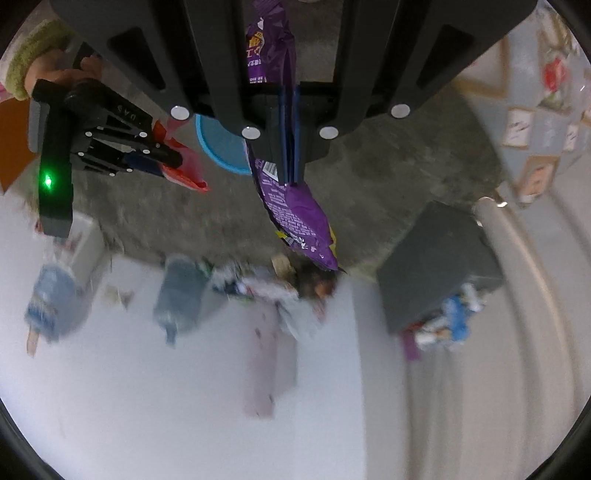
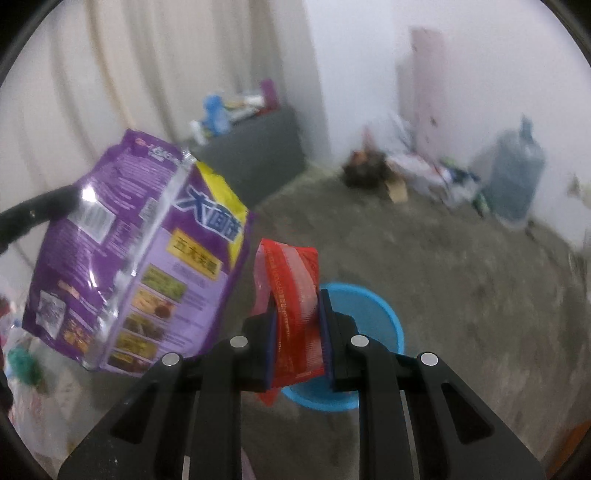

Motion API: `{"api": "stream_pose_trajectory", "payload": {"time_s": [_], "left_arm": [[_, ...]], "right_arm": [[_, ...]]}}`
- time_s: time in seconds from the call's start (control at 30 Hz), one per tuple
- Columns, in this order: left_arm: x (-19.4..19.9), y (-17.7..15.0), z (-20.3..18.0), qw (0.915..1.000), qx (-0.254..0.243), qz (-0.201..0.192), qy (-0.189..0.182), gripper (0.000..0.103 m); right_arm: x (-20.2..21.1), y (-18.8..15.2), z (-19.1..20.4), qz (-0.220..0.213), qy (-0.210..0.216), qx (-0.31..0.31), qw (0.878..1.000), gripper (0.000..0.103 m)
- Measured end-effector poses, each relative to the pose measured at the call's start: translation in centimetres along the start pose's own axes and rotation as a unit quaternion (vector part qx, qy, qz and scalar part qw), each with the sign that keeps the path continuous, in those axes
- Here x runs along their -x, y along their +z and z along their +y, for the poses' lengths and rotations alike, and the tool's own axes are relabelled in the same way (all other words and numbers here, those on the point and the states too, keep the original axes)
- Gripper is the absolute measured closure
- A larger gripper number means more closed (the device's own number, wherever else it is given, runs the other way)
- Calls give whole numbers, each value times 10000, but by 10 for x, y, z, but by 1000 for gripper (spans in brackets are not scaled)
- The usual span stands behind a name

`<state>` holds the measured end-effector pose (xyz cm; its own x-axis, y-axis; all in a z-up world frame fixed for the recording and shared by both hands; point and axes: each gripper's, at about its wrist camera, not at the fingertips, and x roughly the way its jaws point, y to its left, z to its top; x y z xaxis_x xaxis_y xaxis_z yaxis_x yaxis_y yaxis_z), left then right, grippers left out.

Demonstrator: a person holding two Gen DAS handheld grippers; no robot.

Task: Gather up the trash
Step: 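Carry both held bags over the blue wastebasket, then open both grippers to drop the bags into the wastebasket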

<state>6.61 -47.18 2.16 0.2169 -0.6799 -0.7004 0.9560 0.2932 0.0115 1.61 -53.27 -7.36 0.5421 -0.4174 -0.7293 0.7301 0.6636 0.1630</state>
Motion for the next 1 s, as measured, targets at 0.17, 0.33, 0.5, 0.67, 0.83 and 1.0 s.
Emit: {"api": "stream_pose_trajectory", "payload": {"time_s": [0.17,0.33,0.5,0.67,0.83,1.0], "left_arm": [[-88,2,-37,9973,-445,589,58,100],[-157,-5,-51,9918,-696,1055,191,98],[-207,-18,-58,9846,-892,1504,82,81],[-208,-20,-56,9853,-692,1558,101,67],[-186,-8,-52,9881,-786,1301,253,62],[-157,0,-42,9906,-719,1123,320,56]], "right_arm": [[-35,-17,-47,433,-104,-651,9969,85],[-69,-29,-76,696,3,-1277,9894,83],[-99,-41,-90,887,204,-1701,9812,57],[-98,-51,-91,907,55,-1745,9805,46],[-88,-52,-98,771,31,-1802,9806,46],[-78,-50,-101,681,21,-1788,9815,46]]}}
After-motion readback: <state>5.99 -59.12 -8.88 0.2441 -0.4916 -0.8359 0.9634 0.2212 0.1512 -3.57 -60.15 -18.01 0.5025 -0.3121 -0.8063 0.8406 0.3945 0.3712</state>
